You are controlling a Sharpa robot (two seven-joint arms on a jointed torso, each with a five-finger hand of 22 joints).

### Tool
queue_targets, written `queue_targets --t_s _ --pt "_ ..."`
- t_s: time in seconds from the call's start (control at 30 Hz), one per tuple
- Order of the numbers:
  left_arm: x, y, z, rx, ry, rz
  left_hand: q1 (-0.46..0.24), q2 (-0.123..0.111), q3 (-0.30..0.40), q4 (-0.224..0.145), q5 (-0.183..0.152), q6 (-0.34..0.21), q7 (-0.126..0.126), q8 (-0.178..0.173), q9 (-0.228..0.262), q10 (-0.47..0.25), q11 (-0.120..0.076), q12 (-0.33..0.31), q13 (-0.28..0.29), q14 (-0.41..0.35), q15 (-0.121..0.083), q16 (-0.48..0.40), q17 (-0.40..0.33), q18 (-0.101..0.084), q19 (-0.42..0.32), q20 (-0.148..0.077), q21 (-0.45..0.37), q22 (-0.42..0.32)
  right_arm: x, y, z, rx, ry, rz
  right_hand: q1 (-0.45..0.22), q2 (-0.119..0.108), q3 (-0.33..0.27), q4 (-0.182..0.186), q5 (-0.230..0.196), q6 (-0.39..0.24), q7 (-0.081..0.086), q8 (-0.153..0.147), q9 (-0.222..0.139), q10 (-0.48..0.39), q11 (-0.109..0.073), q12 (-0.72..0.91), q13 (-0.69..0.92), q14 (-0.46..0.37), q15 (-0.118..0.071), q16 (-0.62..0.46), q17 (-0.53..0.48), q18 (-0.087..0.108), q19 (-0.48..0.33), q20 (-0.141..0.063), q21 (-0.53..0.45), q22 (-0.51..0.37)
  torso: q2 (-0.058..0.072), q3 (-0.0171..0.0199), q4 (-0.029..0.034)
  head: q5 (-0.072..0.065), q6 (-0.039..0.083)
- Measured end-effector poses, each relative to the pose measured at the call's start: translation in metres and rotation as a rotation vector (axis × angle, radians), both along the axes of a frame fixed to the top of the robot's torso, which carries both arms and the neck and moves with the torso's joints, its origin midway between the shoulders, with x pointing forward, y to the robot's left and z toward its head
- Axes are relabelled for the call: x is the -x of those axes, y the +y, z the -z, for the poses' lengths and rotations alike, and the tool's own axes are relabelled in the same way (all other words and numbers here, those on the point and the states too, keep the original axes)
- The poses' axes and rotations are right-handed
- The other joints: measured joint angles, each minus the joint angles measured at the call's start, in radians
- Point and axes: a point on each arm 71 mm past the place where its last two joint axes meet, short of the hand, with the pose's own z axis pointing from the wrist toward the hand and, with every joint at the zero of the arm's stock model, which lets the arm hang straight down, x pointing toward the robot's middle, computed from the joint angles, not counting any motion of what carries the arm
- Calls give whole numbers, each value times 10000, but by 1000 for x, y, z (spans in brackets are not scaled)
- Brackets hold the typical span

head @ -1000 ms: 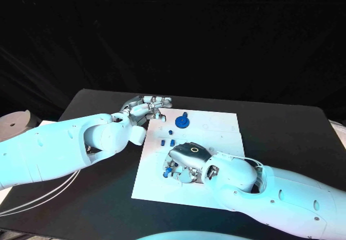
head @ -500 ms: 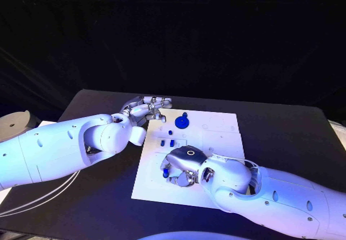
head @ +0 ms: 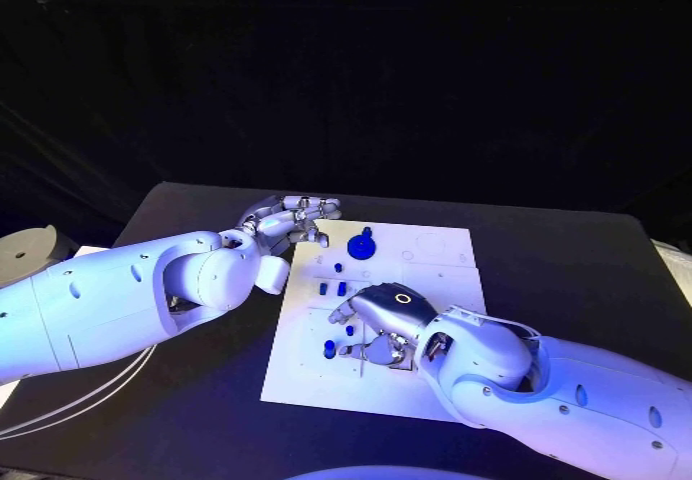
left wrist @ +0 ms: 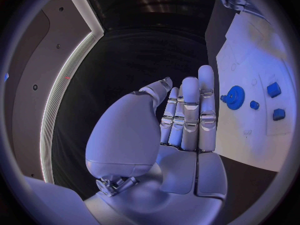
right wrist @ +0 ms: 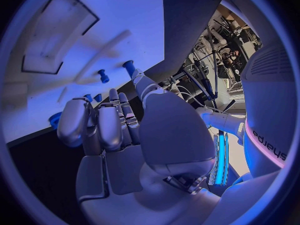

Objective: Assemble the parts on the task board

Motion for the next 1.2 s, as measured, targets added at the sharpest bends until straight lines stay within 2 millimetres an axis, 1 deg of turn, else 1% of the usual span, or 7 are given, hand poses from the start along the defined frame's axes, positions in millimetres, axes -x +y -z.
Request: queue_targets --t_s 0.17,0.23,0.47,0.53,0.63,0.77,1.2 --pt "0 1 0 -3 10 2 0 0 0 0 0 -19 -19 0 0 0 0 0 1 0 0 0 0 1 0 0 0 0 -8 -35 -15 -506 33 760 113 119 -109 98 22 381 -157 81 43 977 -151 489 112 -24 -24 0 -9 1 0 0 0 25 -7 -8 -14 -187 91" --pt "0 1 0 -6 15 -1 0 0 0 0 0 -34 -34 0 0 0 0 0 0 0 0 0 1 0 0 0 0 0 -14 -58 -23 -672 248 1333 15 218 -184 178 233 684 -255 214 82 1793 -306 861 242 -29 -203 161 233 1 119 -119 181 305 -10 -16 -29 -293 128" --pt "4 1 -1 17 37 68 0 0 0 0 0 -35 -35 0 0 0 0 0 0 0 0 0 1 0 -1 0 0 0 -15 -128 -28 -679 1397 3435 -962 -82 -950 1026 1575 1146 -751 487 151 4310 -1018 2570 1452 -14 -770 836 1134 -156 650 -657 965 1458 -25 -32 -174 -647 222" --pt "5 1 0 24 48 92 0 0 0 0 0 -35 -35 0 0 0 0 0 0 1 1 0 1 1 0 0 0 0 -12 -138 -26 -557 1649 3867 -1104 -106 -1519 1393 2052 1237 -925 706 251 4380 -1220 4932 4095 -27 -947 1005 1289 -163 699 -860 1094 1651 -28 -27 -236 -705 224" --pt "6 1 1 30 77 120 0 0 0 1 0 -35 -35 -1 0 0 0 0 1 2 2 0 2 0 -1 0 0 0 -4 -153 -22 -251 1985 4533 -1244 30 -2079 1899 2112 1239 -960 905 375 4241 -1188 7343 6867 -33 -971 1219 1576 -163 732 -917 1238 1871 -35 -12 -314 -735 241" --pt "7 1 1 35 90 135 0 0 0 1 0 -35 -35 -1 0 0 0 0 0 4 4 36 -9 0 -1 0 0 -11 0 -164 -18 139 2222 5253 -1494 407 -2780 2046 2305 1237 -957 1152 585 4057 -1182 9025 8953 -33 -970 1359 1829 -163 732 -917 1299 2022 -39 3 -402 -773 256" --pt "8 3 4 25 163 126 0 0 1 1 0 -35 -35 -2 0 0 0 0 0 6 6 37 -8 0 -1 0 0 -10 11 -159 4 999 2622 5613 -1741 525 -3343 2065 2379 1202 -992 1414 897 4057 -1182 9859 10232 -34 -970 1463 1930 -162 732 -916 1299 2081 -45 -7 -430 -785 200"
